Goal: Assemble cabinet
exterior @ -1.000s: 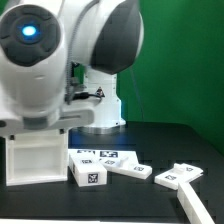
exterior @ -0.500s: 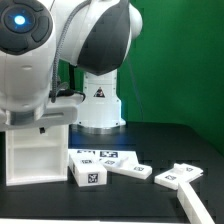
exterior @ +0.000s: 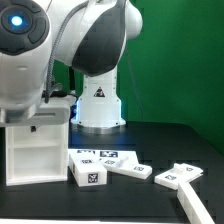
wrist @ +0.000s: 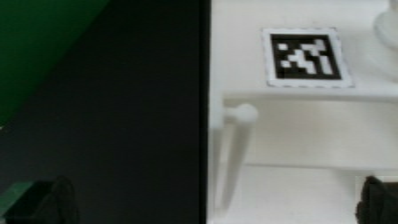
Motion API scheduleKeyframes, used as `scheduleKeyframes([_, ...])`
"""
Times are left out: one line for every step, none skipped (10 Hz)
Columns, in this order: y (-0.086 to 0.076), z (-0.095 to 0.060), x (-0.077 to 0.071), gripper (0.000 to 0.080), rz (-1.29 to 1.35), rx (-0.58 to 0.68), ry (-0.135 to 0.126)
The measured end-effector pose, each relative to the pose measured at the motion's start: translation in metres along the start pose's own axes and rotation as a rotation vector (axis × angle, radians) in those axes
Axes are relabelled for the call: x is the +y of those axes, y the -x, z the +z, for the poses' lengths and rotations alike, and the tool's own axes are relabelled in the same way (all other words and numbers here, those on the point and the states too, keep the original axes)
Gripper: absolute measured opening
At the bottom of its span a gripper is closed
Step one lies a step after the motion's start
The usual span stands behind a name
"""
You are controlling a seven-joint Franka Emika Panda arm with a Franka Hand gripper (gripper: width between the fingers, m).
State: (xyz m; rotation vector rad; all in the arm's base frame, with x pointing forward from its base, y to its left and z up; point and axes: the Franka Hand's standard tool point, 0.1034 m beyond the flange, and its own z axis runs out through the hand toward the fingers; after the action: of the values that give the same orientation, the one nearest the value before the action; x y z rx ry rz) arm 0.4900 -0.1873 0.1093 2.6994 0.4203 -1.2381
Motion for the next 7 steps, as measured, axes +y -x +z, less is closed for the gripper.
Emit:
scheduleKeyframes([0.001, 0.002, -0.001, 0.0797, -0.002, -0.002, -0.005])
scheduleKeyframes([0.000, 0.002, -0.002, 0.0797, -0.004, -0.003, -0.005])
scheduleKeyframes([0.000, 0.002, -0.002, 0.0797, -0.005, -0.004, -0.005])
scheduleKeyframes([0.000, 0.003, -0.002, 0.0797, -0.006, -0.005, -0.005])
scheduleKeyframes([0.000, 0.009, 0.004, 0.0797, 0.002, -0.041, 0.015])
scheduleKeyframes([-0.006, 0.014, 0.007, 0.0797, 0.027, -0.097, 0.048])
scheduleKeyframes([-0.015, 0.024, 0.000, 0.0797, 0.087, -0.135, 0.058])
